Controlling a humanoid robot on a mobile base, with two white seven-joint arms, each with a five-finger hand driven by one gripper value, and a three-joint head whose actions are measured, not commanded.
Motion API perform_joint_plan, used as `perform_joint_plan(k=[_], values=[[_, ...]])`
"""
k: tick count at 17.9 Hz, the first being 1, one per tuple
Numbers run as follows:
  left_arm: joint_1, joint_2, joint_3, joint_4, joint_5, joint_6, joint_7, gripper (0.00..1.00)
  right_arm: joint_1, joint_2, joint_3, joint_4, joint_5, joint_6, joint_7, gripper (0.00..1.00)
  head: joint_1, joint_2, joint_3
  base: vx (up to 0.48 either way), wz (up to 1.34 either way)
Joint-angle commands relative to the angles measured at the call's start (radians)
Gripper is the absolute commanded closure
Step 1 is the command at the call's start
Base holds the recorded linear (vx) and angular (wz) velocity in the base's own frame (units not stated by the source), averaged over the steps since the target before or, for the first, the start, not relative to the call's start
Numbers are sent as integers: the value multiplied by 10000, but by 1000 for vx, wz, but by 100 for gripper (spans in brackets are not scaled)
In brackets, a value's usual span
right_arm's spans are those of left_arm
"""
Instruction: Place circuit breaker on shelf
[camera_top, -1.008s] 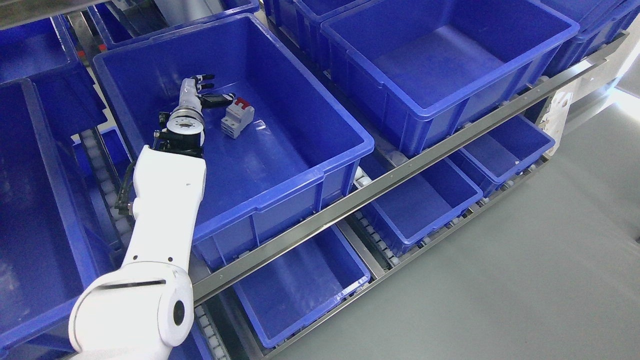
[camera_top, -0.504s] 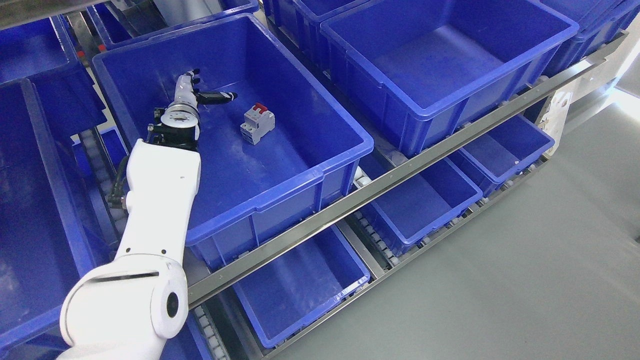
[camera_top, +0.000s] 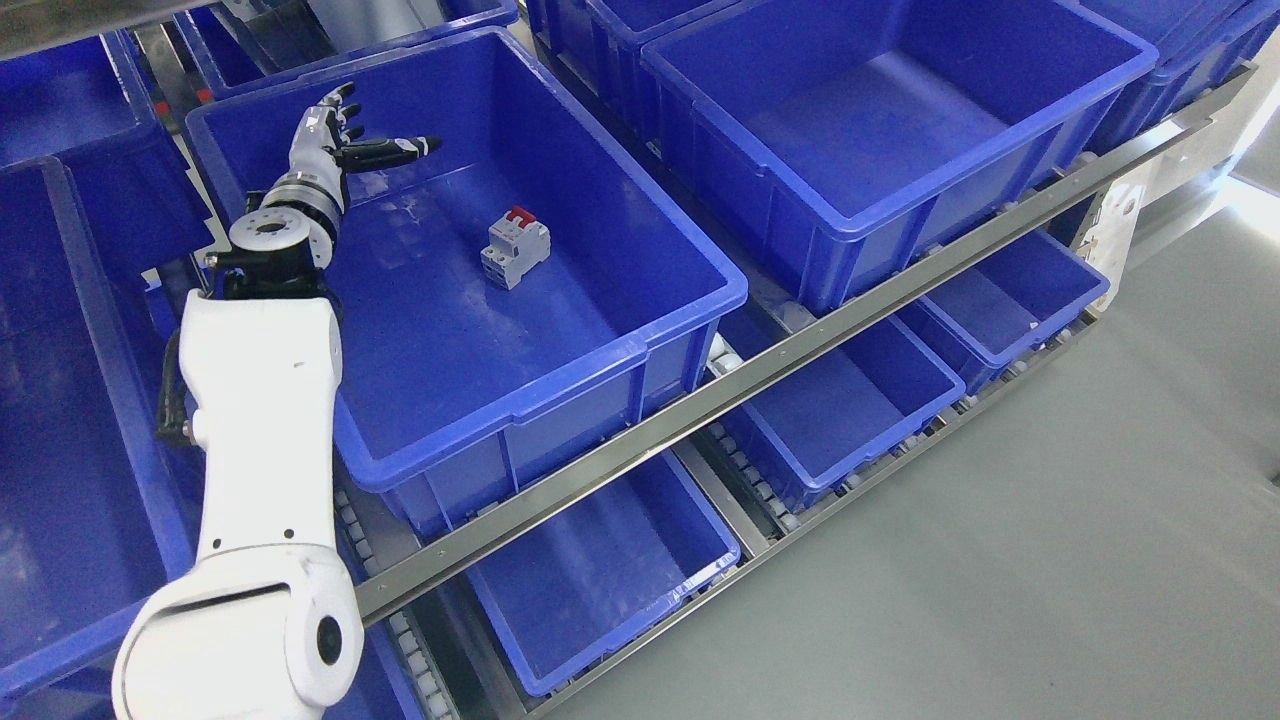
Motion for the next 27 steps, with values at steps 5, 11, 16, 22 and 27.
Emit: perform_joint_plan(k=[5, 11, 16, 22, 27], values=[[3017, -260, 221, -8034, 377, -498, 77, 0, 154, -174, 0, 1, 8, 404, 3, 0, 0, 0, 0, 0, 0], [4311, -260, -28, -8406, 377, -2322, 31, 0, 154, -174, 0, 1, -8, 404, 3, 0, 0, 0, 0, 0, 0], [5430, -260, -258, -8391, 377, -3305, 108, 0, 154, -174, 0, 1, 8, 404, 3, 0, 0, 0, 0, 0, 0], [5447, -260, -120, -8391, 377, -2984, 123, 0, 154, -174, 0, 1, 8, 404, 3, 0, 0, 0, 0, 0, 0], [5477, -260, -58, -8391, 377, -2937, 123, 0, 154, -174, 0, 1, -8, 404, 3, 0, 0, 0, 0, 0, 0]])
